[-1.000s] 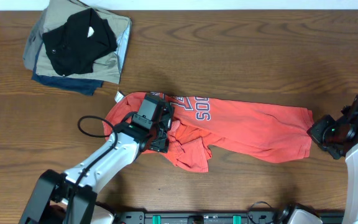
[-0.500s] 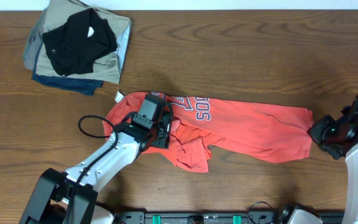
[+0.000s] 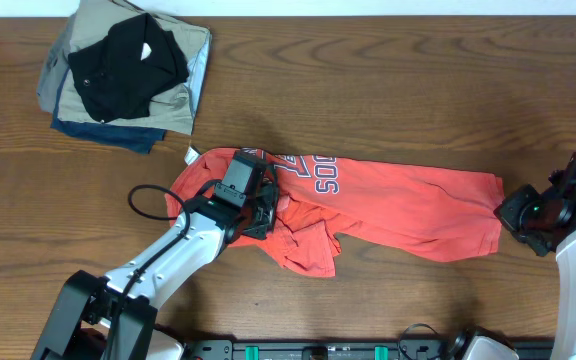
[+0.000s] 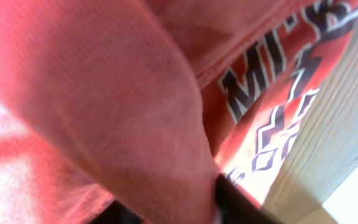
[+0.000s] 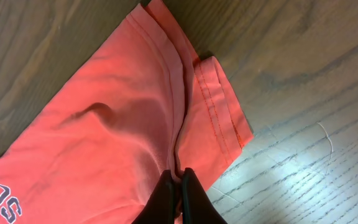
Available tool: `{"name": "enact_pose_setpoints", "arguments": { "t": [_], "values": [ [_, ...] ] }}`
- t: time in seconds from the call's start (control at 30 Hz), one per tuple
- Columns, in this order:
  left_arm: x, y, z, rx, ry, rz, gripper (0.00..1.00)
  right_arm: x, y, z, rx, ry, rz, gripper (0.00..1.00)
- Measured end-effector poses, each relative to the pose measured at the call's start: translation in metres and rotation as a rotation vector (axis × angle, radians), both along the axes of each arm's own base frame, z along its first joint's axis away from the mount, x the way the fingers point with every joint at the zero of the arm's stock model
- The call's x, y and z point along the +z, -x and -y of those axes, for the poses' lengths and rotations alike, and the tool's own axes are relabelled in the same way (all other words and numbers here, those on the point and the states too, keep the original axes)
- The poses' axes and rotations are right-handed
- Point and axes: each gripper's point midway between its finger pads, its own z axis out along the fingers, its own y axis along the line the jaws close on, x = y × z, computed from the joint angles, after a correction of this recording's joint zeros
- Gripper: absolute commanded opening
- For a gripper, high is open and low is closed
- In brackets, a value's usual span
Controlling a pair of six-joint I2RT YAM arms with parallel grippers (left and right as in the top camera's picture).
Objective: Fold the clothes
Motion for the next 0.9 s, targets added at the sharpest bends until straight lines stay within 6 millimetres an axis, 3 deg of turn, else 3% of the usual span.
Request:
{"name": "enact_pose_setpoints", "arguments": {
  "t": [0.4,0.53,0.63,0.77,0.9],
  "values": [
    [0.002,0.003,0.005,-0.062,0.009,0.012,0.06,0.000,0.001,0.000,0.000,-0.002,-0.003,0.02],
    [0.017,0.002,0.008,-0.124,0.020,0.072,0.06,0.000,0.001,0.000,0.000,-0.002,-0.003,0.01],
    [0.042,0.002,0.010,-0.183,0.029,0.160,0.06,0.000,0.001,0.000,0.000,-0.002,-0.003,0.01],
    [0.069,0.023,-0.001,-0.248,0.004,0.207,0.06,0.000,0.001,0.000,0.000,-0.002,-0.004,0.01],
    [0.075,0.055,-0.019,-0.296,-0.052,0.167,0.06,0.000,0.001,0.000,0.000,-0.002,-0.003,0.01]
  ]
}}
